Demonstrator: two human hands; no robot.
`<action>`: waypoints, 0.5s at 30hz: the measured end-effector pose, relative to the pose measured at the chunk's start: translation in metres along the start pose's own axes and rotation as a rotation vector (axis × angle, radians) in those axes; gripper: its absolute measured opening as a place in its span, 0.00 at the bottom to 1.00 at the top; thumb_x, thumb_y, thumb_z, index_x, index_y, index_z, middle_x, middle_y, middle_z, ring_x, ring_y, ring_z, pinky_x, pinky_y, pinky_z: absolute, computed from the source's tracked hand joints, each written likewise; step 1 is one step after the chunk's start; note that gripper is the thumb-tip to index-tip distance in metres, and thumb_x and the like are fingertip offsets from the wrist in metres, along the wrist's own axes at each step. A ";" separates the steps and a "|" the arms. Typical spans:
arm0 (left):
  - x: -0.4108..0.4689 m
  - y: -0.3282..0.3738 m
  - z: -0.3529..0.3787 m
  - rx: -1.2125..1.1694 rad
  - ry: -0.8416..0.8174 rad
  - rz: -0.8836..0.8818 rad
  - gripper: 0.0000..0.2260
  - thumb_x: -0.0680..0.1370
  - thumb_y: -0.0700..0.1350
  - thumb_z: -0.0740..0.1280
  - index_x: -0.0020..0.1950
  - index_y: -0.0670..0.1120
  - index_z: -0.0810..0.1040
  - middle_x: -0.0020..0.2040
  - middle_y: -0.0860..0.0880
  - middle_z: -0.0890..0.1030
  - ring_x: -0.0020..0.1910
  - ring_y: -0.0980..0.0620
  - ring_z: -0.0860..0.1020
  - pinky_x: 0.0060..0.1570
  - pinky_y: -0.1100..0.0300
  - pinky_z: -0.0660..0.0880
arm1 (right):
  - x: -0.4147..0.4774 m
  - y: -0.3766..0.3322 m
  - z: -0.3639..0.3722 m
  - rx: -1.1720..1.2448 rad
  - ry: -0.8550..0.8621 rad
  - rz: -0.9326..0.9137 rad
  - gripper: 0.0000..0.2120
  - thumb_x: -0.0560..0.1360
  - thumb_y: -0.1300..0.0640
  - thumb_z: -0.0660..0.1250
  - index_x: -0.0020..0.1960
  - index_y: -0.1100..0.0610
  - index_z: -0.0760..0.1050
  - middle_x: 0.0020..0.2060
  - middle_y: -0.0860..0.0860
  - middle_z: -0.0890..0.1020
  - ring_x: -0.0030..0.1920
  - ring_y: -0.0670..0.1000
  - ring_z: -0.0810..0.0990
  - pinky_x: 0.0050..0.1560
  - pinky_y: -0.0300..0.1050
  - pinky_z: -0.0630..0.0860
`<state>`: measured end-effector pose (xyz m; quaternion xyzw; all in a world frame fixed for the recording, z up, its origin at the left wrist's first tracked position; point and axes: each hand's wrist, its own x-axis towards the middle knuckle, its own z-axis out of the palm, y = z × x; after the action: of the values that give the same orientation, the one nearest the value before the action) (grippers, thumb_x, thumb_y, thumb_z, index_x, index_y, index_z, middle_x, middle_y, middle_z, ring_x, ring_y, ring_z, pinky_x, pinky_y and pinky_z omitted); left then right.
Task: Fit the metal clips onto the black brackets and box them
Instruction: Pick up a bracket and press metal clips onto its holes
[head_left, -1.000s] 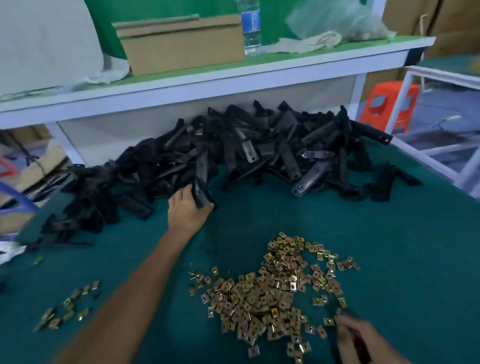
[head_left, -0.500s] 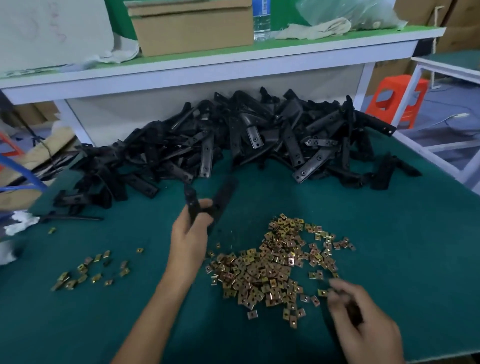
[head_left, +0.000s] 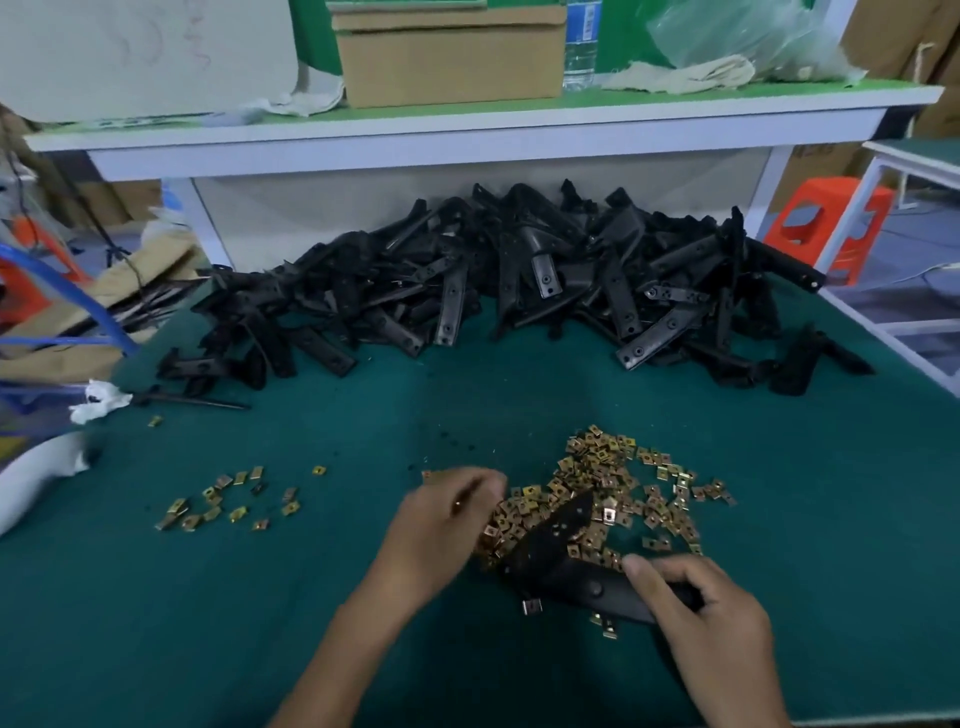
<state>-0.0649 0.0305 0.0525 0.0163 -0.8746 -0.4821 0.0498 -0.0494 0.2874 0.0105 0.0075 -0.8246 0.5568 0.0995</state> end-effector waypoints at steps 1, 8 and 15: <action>0.010 -0.009 -0.004 0.175 0.099 0.016 0.08 0.82 0.51 0.65 0.54 0.55 0.84 0.48 0.58 0.83 0.52 0.58 0.79 0.52 0.71 0.71 | 0.000 0.000 0.000 0.015 0.015 0.020 0.06 0.66 0.41 0.73 0.38 0.41 0.82 0.37 0.41 0.83 0.42 0.41 0.81 0.38 0.28 0.70; 0.052 -0.040 -0.005 0.610 0.160 0.101 0.08 0.81 0.48 0.69 0.55 0.47 0.86 0.49 0.46 0.83 0.52 0.46 0.77 0.57 0.56 0.72 | -0.001 -0.002 0.003 0.020 0.042 0.005 0.05 0.67 0.41 0.72 0.38 0.41 0.82 0.38 0.41 0.83 0.43 0.41 0.81 0.39 0.27 0.71; 0.059 -0.034 0.000 0.472 0.115 0.143 0.04 0.78 0.42 0.71 0.43 0.47 0.82 0.38 0.59 0.74 0.39 0.64 0.69 0.53 0.58 0.70 | -0.003 0.000 0.004 -0.015 0.075 -0.038 0.06 0.67 0.41 0.72 0.40 0.42 0.82 0.38 0.43 0.83 0.43 0.43 0.81 0.39 0.31 0.72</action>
<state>-0.1243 0.0075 0.0282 -0.0070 -0.9576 -0.2580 0.1282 -0.0470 0.2831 0.0089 0.0014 -0.8241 0.5487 0.1406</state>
